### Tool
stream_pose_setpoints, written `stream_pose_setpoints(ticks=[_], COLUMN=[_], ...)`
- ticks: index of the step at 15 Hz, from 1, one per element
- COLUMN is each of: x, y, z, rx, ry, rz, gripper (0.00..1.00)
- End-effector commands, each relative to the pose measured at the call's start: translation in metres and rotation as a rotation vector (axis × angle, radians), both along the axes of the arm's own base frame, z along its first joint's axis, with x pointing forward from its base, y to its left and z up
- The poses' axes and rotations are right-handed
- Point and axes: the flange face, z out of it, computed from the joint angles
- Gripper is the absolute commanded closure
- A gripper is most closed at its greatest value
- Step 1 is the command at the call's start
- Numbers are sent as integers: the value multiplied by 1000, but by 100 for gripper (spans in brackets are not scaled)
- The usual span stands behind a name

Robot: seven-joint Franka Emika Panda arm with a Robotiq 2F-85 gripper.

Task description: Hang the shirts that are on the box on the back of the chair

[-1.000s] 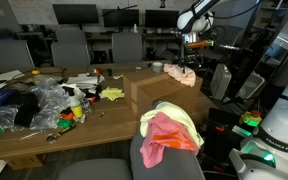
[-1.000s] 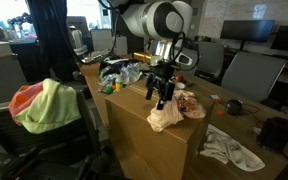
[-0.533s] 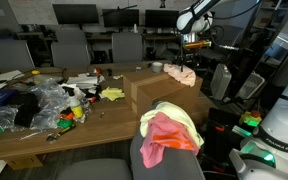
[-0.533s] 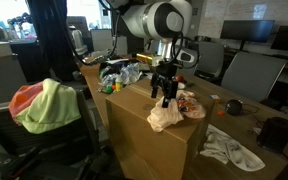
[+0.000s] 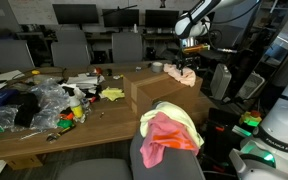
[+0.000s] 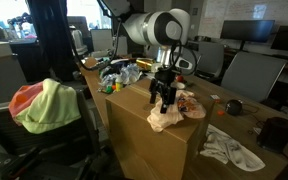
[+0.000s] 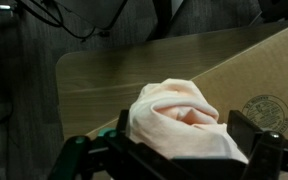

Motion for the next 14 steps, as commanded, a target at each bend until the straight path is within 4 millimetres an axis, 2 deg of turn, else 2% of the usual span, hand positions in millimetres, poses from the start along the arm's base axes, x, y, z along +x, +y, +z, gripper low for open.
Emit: stream_pose_setpoints(ticks=[1,2,4,13,14], x=[4,4,4,2,2], y=[-2,-2,-2,-2,-2], z=[-3,-3,-4,-2,-1], rx=[-8,-7,-9,-17,-20], ry=[4,5,4,2,2], rz=[-9,-10,-10,-13,-16], gripper=[0,0,27,98,100])
